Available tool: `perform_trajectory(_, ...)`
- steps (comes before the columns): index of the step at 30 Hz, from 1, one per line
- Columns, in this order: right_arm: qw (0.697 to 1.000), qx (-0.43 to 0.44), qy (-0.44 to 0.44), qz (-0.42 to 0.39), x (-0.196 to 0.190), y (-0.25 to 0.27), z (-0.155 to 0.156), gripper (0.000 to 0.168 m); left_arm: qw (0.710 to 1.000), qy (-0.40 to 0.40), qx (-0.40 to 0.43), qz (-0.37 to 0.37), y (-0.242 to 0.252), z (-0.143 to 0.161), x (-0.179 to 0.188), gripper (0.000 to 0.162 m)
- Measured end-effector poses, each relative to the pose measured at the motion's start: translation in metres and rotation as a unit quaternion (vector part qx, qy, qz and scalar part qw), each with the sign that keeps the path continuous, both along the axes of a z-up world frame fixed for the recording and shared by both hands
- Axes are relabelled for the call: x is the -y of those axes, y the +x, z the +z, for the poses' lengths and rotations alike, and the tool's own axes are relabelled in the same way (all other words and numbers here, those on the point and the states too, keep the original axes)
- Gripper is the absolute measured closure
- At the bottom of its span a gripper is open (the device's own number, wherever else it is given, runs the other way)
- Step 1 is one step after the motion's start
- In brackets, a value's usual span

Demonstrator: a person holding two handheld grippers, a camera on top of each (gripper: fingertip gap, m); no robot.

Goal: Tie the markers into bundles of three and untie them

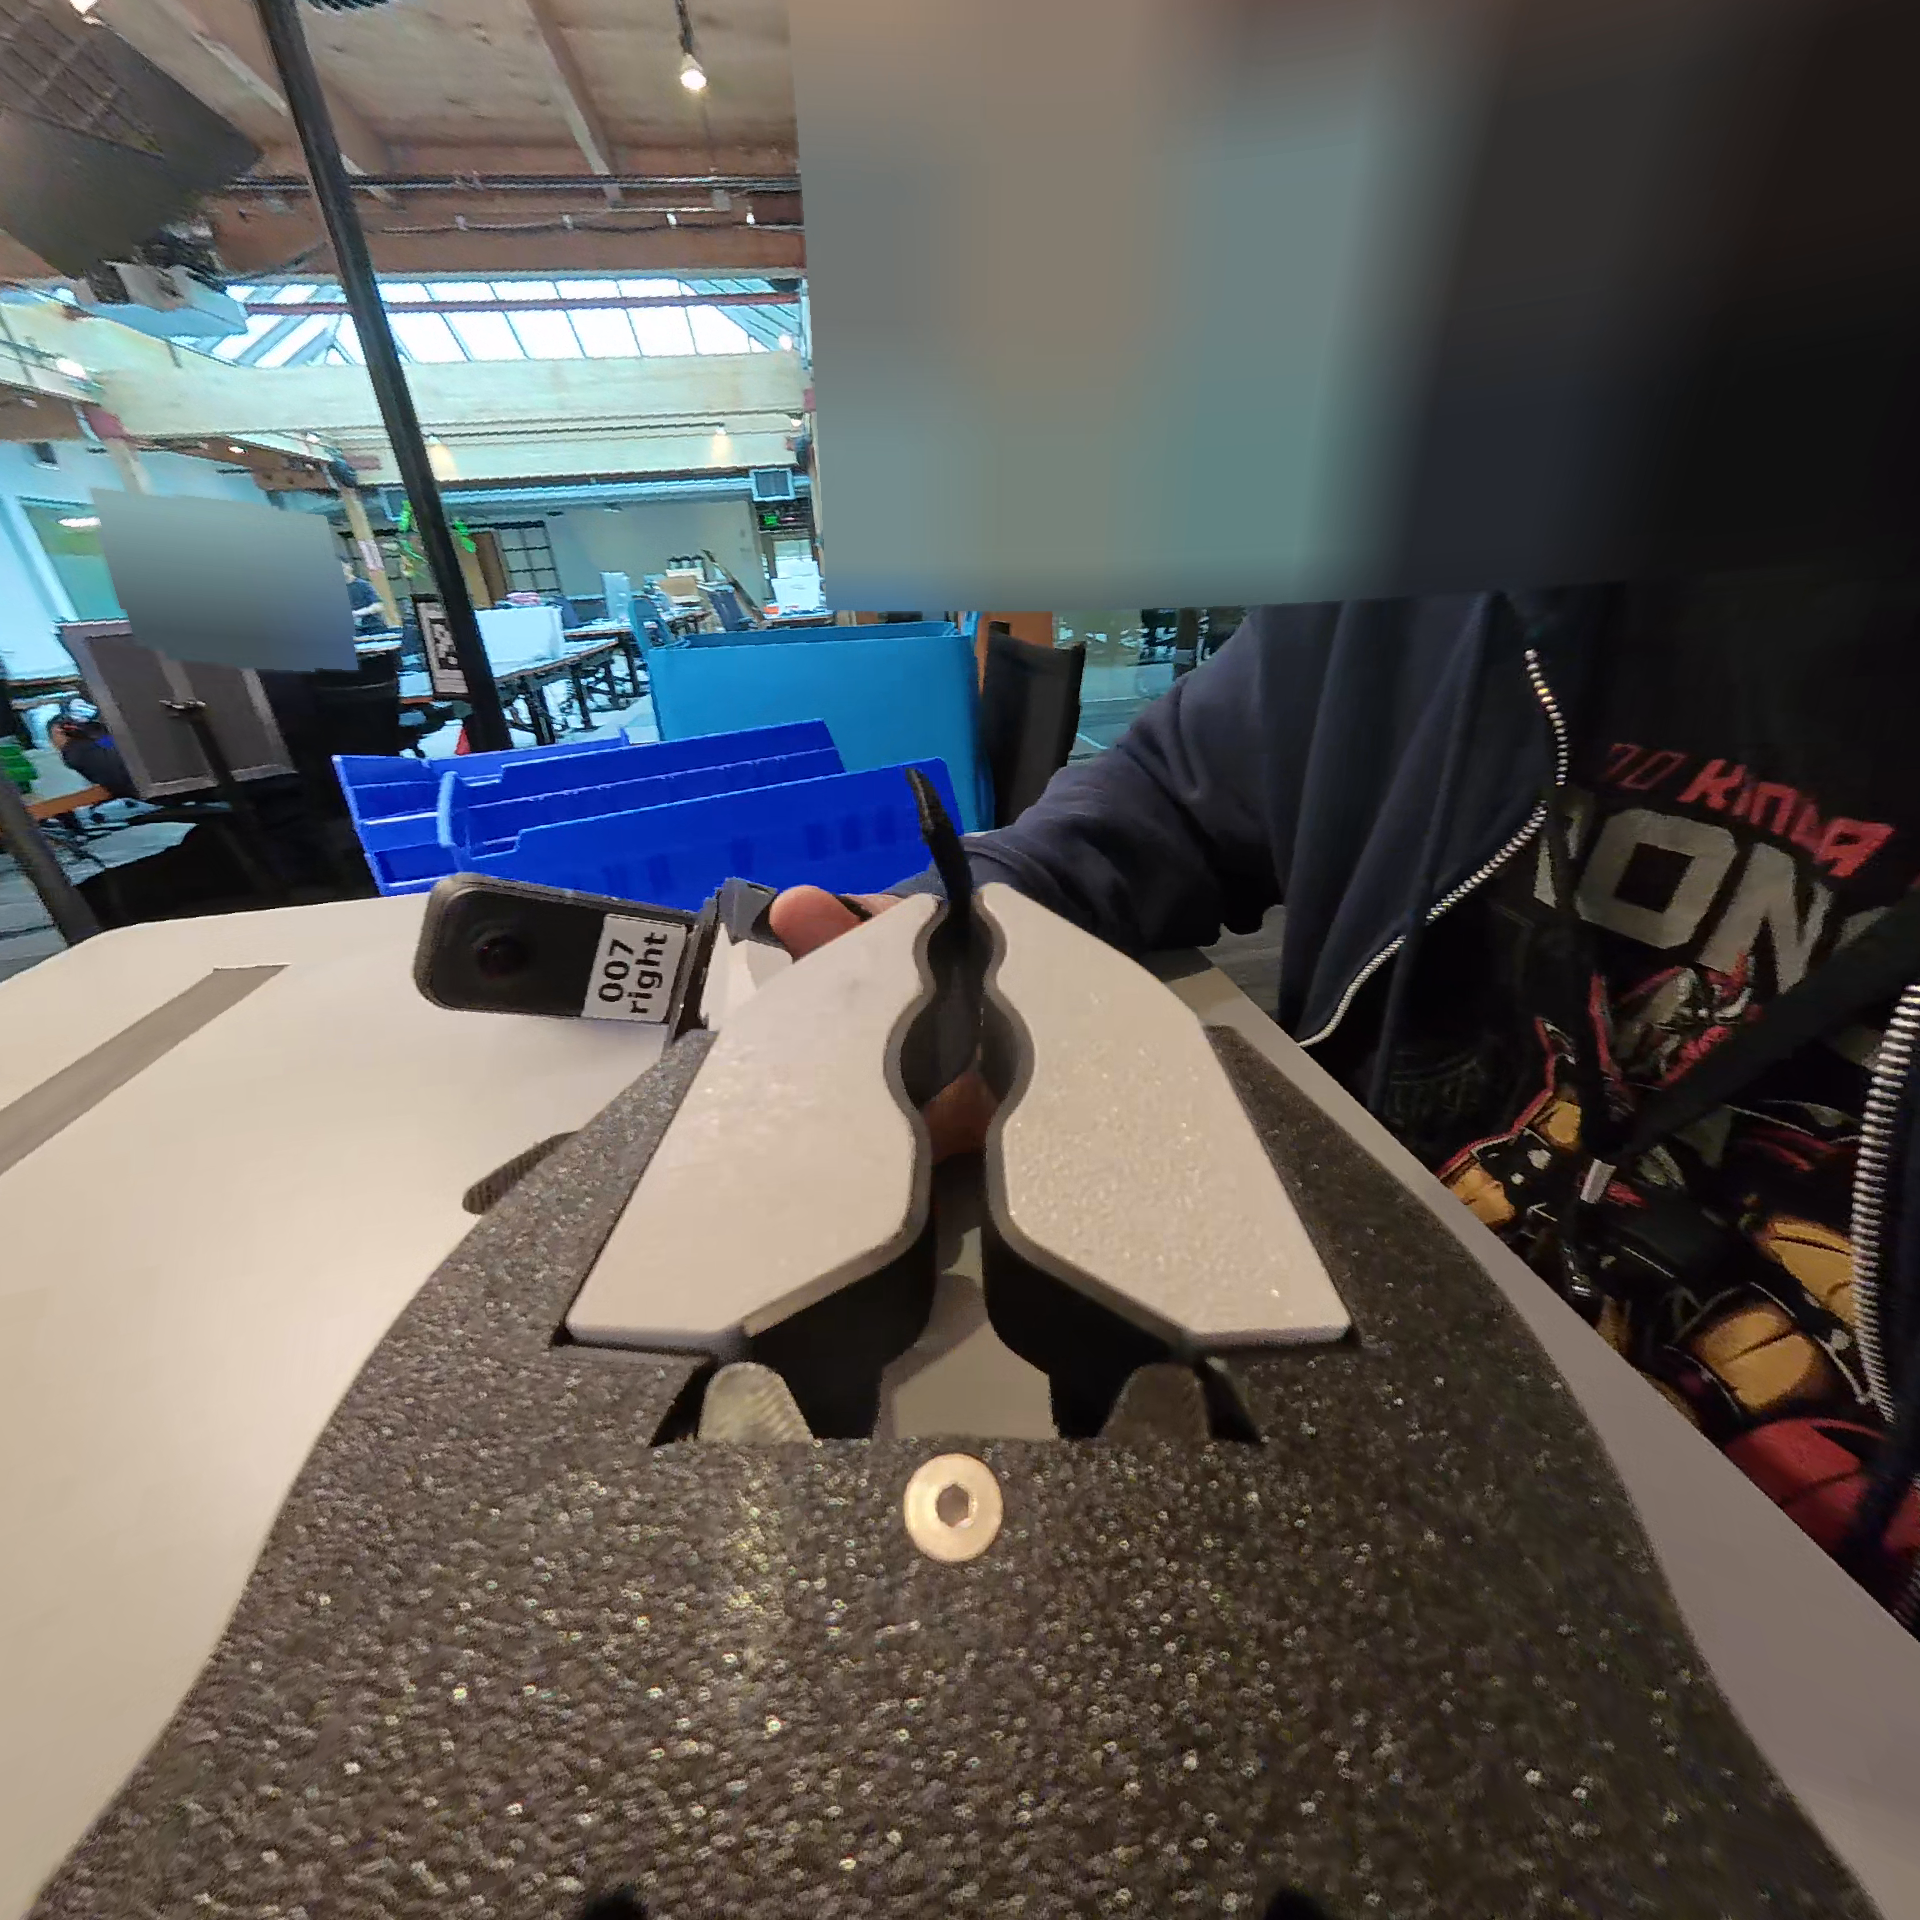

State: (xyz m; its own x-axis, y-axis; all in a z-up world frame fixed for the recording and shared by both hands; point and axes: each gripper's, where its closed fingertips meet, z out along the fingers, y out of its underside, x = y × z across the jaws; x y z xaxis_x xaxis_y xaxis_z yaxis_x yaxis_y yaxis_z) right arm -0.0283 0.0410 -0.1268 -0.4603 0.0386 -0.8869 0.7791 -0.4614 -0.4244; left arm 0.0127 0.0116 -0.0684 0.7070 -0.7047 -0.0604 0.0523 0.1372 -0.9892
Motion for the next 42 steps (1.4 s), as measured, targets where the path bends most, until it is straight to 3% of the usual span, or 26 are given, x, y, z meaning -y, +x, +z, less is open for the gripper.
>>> perform_trajectory(7,0.998,-0.006,-0.069,-0.01,-0.004,-0.002,0.011,0.144,0.998,-0.015,0.019,-0.052,-0.001,-0.003,0.011,0.16)
perform_trajectory(11,0.996,-0.006,-0.084,0.002,-0.002,0.0,0.013,0.144,0.999,-0.025,0.018,-0.044,-0.007,-0.007,0.009,0.16)
perform_trajectory(19,0.996,-0.045,0.027,-0.074,-0.007,-0.009,0.006,0.163,0.997,-0.068,0.034,-0.024,-0.016,-0.012,0.0,0.16)
perform_trajectory(25,0.967,-0.139,0.161,-0.138,-0.019,-0.013,0.007,0.167,0.972,-0.21,0.102,-0.028,-0.022,-0.033,-0.014,0.16)
perform_trajectory(29,0.933,-0.217,0.245,-0.15,-0.018,-0.01,0.007,0.168,0.941,-0.304,0.142,-0.043,-0.02,-0.055,-0.019,0.16)
perform_trajectory(34,0.869,-0.308,0.359,-0.145,-0.012,-0.004,0.003,0.168,0.909,-0.36,0.194,-0.075,-0.016,-0.06,-0.018,0.16)
perform_trajectory(39,0.765,-0.397,0.482,-0.16,-0.012,-0.003,-0.001,0.167,0.892,-0.393,0.204,-0.09,-0.009,-0.065,-0.015,0.16)
perform_trajectory(42,0.685,-0.45,0.549,-0.163,-0.011,-0.002,-0.004,0.167,0.883,-0.409,0.214,-0.086,-0.008,-0.068,-0.017,0.16)
